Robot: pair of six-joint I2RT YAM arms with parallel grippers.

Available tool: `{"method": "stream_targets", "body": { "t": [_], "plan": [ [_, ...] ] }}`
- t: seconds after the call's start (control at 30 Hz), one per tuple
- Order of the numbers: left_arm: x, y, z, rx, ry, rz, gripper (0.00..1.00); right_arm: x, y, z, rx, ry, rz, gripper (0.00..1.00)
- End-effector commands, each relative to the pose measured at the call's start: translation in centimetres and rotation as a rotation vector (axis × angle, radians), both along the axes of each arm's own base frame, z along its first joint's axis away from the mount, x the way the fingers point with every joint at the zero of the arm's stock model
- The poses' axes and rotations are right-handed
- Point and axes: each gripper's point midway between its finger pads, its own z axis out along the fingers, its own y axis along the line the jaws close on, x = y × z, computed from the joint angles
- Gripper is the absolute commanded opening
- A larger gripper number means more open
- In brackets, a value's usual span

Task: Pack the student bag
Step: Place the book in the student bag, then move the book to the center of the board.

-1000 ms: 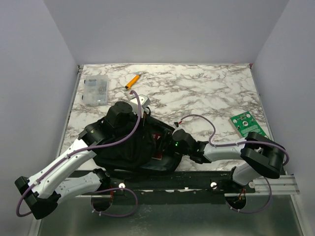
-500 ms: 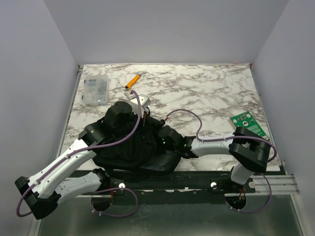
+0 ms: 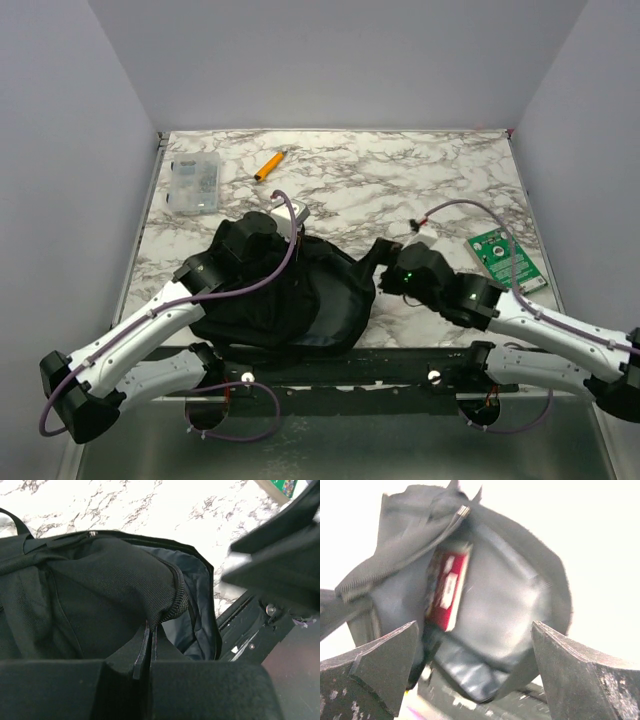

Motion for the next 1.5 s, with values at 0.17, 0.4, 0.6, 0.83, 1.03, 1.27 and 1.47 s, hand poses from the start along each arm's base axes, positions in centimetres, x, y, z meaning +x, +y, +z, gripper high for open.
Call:
{"method": "stream_targets", "body": {
  "t": [0.17,0.4,0.6,0.83,1.03,1.27,1.47],
  "plan": [
    [-0.4,-2.5,-3.1,-0.016,0.152,-0.060,0.00,9.5,-19.6,-1.7,-0.277,-0.001,-0.523,1.00],
    [-2.6,-4.6,-4.3,-0.078,0.289,-0.172,0.02,16.3,-31.5,-7.5,-0.306,0.211,-0.817,1.00],
    [-4.4,-5.3,-4.5,-0.131,0.338,-0.239,0.18,17.5,-39.4,-10.5,-0.363,0.271,-1.060,1.00],
    [-6.1,-5.5,-3.4,-0.182,0.332,-0.308,0.52,16.1,-45.9,-13.9,-0.397,0.383,-1.141,1.00],
    [-7.1,-5.3,-1.1,-0.241,0.290,-0.344,0.63,15.6,-45.5,-17.1,-0.302,0.460,-1.115,1.00],
    [-7.3,-5.3,1.2,-0.293,0.260,-0.349,0.75,13.3,-39.5,-17.2,-0.100,0.466,-0.985,1.00],
    [-5.7,-6.2,2.1,-0.315,0.277,-0.270,0.80,11.0,-32.7,-15.3,0.063,0.438,-0.790,1.00]
  ]
}}
